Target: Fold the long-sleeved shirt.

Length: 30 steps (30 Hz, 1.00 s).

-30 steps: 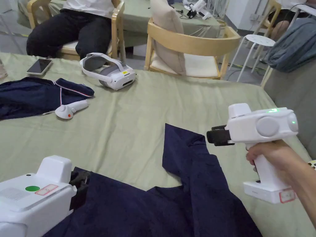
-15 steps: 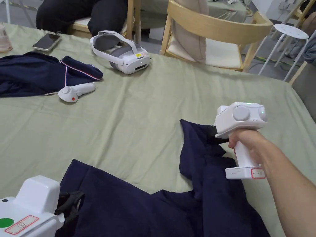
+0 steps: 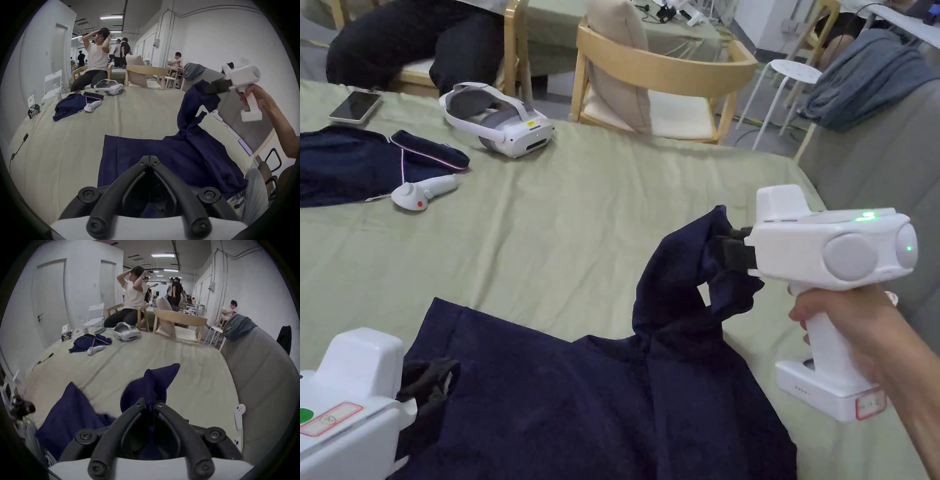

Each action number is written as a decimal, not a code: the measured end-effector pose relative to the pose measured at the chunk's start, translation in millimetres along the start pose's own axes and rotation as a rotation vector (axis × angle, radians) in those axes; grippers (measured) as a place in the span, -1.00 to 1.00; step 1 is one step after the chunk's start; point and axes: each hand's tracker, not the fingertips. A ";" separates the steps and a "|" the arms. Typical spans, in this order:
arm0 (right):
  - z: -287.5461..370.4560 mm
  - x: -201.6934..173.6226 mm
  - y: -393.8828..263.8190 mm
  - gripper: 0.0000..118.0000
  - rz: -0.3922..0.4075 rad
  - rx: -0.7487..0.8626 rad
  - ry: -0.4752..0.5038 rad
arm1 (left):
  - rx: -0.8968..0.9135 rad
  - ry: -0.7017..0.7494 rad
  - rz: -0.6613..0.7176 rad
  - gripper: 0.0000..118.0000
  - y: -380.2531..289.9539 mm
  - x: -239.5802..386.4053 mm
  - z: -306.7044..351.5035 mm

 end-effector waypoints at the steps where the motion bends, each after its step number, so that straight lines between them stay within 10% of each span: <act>1: 5.8 -3.2 -15.3 -0.93 -0.009 -0.002 -0.006 | -0.001 -0.005 -0.003 -0.94 -2.3 2.4 3.5; 12: -88.9 -16.7 -199.7 -0.89 -0.283 -0.366 -0.088 | -0.011 -0.002 -0.016 -0.94 -17.1 4.4 35.6; 14: -67.4 -12.7 -189.0 -0.45 -0.354 -0.254 -0.049 | -0.008 0.009 -0.020 -0.94 -15.9 5.1 38.7; 16: -38.0 -10.2 -178.5 0.79 -0.374 -0.239 -0.051 | -0.006 0.010 -0.015 -0.94 -15.4 3.1 39.5; 17: -16.1 -11.2 -178.4 1.00 -0.385 -0.185 -0.062 | -0.004 0.012 -0.009 -0.94 -15.9 2.2 39.7; 22: 85.7 -2.9 -188.8 0.96 -0.391 -0.062 -0.048 | -0.018 0.008 0.003 -0.94 -18.6 3.6 33.2; 23: 99.0 0.3 -190.8 0.80 -0.397 -0.065 -0.049 | -0.023 0.003 0.009 -0.94 -19.0 3.7 29.9; 25: 94.8 9.8 -185.1 -0.75 -0.388 -0.053 -0.074 | -0.030 -0.008 0.015 -0.94 -21.3 0.8 20.9; 26: 91.0 12.9 -179.7 -0.99 -0.386 -0.060 -0.084 | -0.033 -0.013 0.017 -0.94 -21.5 0.5 16.5; 30: 51.7 27.4 -127.9 -0.94 -0.314 -0.076 -0.075 | -0.042 -0.023 0.025 -0.94 -13.7 7.4 3.2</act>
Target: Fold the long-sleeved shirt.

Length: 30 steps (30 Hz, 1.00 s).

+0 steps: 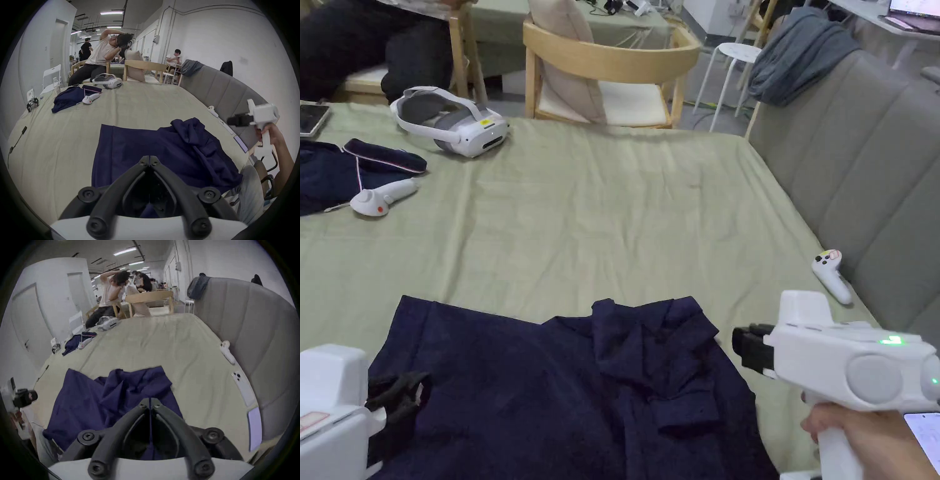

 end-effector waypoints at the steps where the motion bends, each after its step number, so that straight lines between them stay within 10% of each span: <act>1: -18.2 1.0 15.4 -0.66 -0.002 -0.005 0.006 | -0.002 -0.008 0.000 -0.94 2.3 -0.5 -4.7; 3: -62.9 2.3 42.8 0.65 -0.048 -0.068 0.008 | -0.012 -0.012 -0.003 -0.94 7.6 -3.1 -16.1; 4: -87.8 2.7 53.6 0.90 -0.056 -0.120 -0.003 | -0.016 -0.013 -0.007 -0.94 10.3 -5.6 -22.9; 8: -164.2 -0.1 72.0 0.30 -0.072 -0.278 -0.059 | -0.036 -0.004 -0.020 -0.94 25.8 -20.4 -53.1; 14: -223.3 -13.6 35.4 0.27 0.090 -0.446 -0.127 | -0.105 -0.010 0.021 -0.90 60.8 -58.7 -127.9; 16: -214.0 -15.3 48.7 -0.50 0.023 -0.455 -0.102 | -0.125 0.014 0.037 -0.03 71.3 -74.3 -156.2; 18: -211.1 -13.0 46.2 -0.71 -0.030 -0.465 0.036 | -0.141 0.057 0.031 0.84 82.0 -87.5 -185.6; 26: -205.8 -7.5 43.9 -0.71 -0.041 -0.460 -0.010 | -0.340 0.187 -0.070 0.67 91.4 -105.6 -253.4; 30: -204.2 -4.2 41.3 -0.71 -0.068 -0.445 0.001 | -0.346 0.217 -0.139 -0.30 73.8 -86.2 -256.1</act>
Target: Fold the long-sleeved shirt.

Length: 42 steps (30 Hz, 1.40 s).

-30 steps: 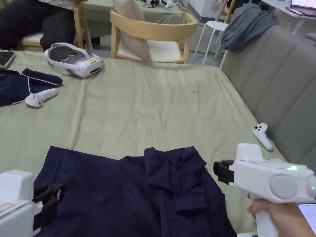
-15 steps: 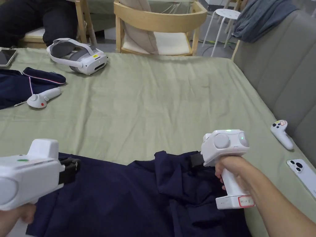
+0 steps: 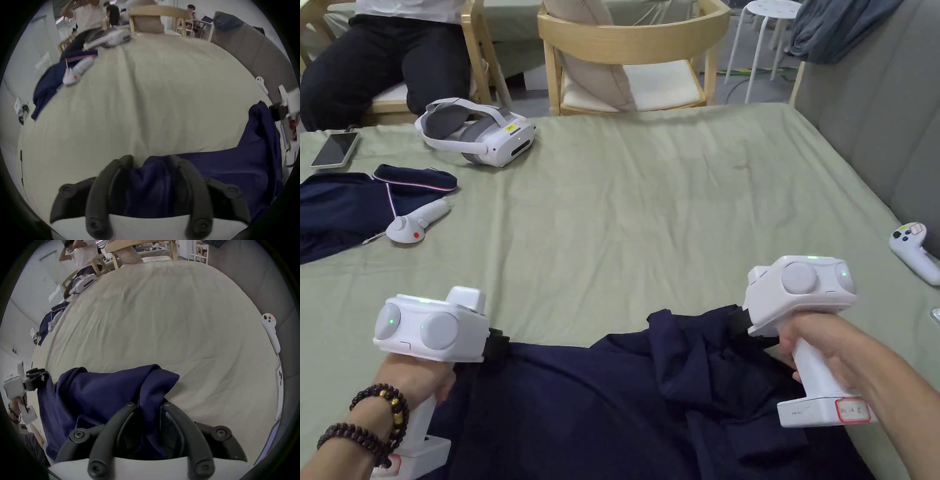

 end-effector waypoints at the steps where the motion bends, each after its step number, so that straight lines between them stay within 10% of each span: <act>1: 3.3 -0.6 -1.4 -0.71 0.015 0.015 0.001 | -0.040 -0.043 0.016 -0.73 -0.3 3.2 9.0; 22: 212.0 4.4 -219.9 -0.73 0.185 0.618 0.108 | 0.466 -0.072 0.078 -0.73 -182.3 -7.6 268.6; 38: 124.9 -8.2 -347.4 -0.72 0.920 0.142 -0.142 | -0.063 -0.048 -0.052 -0.74 -302.7 34.3 180.0; 41: 127.0 -8.7 -343.1 -0.21 0.943 0.141 -0.172 | -0.064 -0.056 -0.020 -0.48 -291.6 29.4 188.0; 42: 133.1 -6.3 -342.1 0.30 0.946 0.160 -0.193 | -0.036 -0.072 -0.017 0.07 -288.9 27.0 194.8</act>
